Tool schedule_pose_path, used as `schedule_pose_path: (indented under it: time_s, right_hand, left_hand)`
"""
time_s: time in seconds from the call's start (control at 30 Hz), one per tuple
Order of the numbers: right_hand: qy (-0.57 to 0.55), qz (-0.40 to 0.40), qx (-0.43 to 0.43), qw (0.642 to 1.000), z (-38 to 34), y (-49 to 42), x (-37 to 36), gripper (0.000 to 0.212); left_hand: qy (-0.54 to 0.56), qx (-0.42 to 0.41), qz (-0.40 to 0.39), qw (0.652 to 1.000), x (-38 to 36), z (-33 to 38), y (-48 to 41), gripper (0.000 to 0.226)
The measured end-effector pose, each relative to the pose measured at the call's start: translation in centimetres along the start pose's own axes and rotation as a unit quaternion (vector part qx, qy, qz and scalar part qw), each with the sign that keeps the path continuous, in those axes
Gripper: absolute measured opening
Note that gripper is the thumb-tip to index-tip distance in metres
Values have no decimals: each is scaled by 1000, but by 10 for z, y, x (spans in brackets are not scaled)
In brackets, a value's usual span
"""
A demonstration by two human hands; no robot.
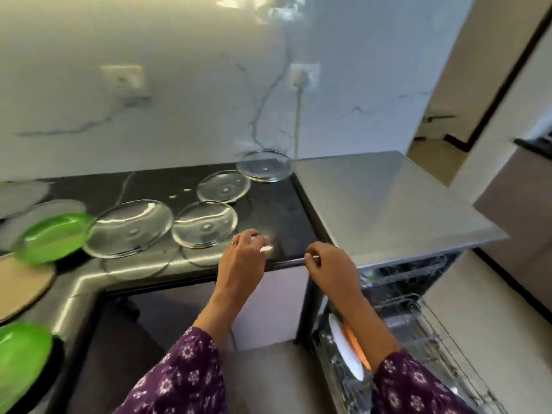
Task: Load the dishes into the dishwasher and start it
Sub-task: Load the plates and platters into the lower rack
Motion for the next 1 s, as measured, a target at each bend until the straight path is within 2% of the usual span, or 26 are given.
schedule_pose_path:
  time_s: [0.2, 0.33, 0.47, 0.67, 0.8, 1.0]
  right_hand:
    - [-41, -49, 115, 991, -140, -4, -32, 13]
    - [-46, -100, 188, 976, -239, -7, -82, 15]
    - [-50, -169, 226, 958, -327, -3, -154, 18]
    - [-46, -313, 242, 917, -432, 30, -261, 18]
    - [-38, -380, 259, 887, -480, 61, -318, 19]
    - [-26, -461, 262, 847, -532, 104, -381, 17]
  left_hand:
    - [-69, 134, 44, 988, 103, -107, 74, 24]
    - [-117, 227, 65, 965, 160, -188, 131, 22]
    - [-140, 303, 74, 940, 205, -261, 197, 23]
    - [-170, 432, 110, 879, 268, -330, 303, 25]
    - [-168, 539, 98, 819, 286, -357, 373, 30]
    - [-124, 635, 80, 759, 292, -398, 431, 33]
Point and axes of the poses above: each hand's wrist, its own y-axis away from the middle knuckle, its own x-axis out of the back of the hand, z = x × y, the point moved 4 cm from there along -y, towards the middle knuckle, and after that the axes turned 8 degrees about -x, right-handed, at the moved point
